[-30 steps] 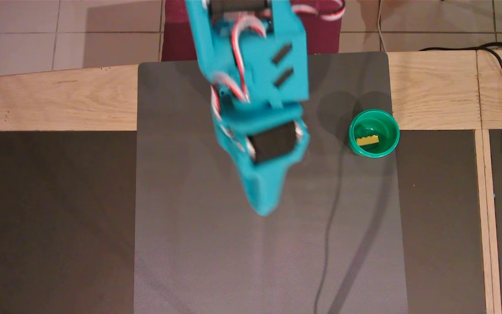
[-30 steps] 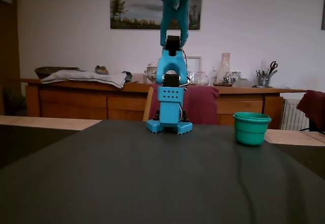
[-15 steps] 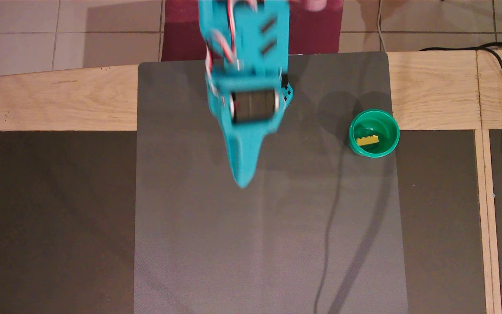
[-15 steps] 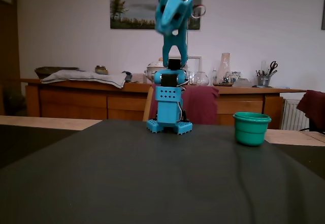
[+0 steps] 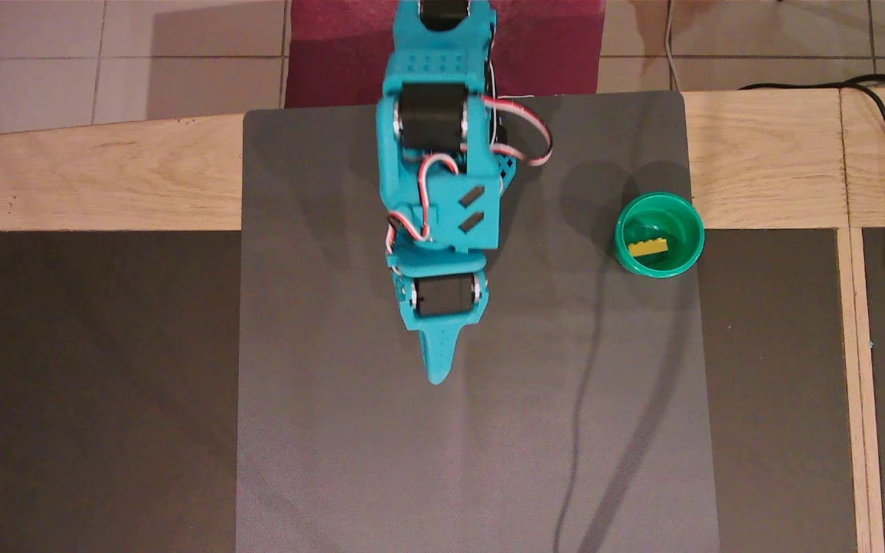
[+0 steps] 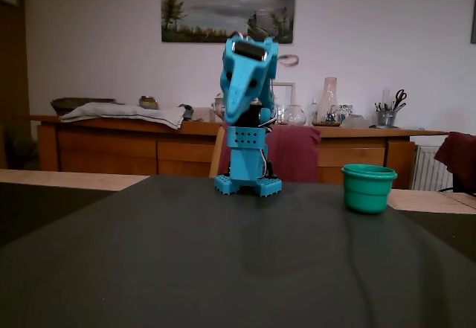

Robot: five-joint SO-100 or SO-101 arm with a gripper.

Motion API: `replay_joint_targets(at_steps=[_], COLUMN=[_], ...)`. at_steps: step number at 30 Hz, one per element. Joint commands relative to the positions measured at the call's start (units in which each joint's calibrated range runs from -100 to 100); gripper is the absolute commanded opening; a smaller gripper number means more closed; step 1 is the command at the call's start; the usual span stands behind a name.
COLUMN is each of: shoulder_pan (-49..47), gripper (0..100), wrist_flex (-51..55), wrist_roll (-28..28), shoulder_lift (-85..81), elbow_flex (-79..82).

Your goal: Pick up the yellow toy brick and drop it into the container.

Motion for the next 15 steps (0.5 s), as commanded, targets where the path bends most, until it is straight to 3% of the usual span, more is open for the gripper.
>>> replay_joint_targets(at_steps=[1, 15], shoulder_pan=[0.34, 0.34], gripper=[0, 0], wrist_flex=[-4.06, -12.59], wrist_roll=[-0.13, -0.29], shoulder_lift=[-3.17, -5.19], elbow_flex=[7.31, 22.57])
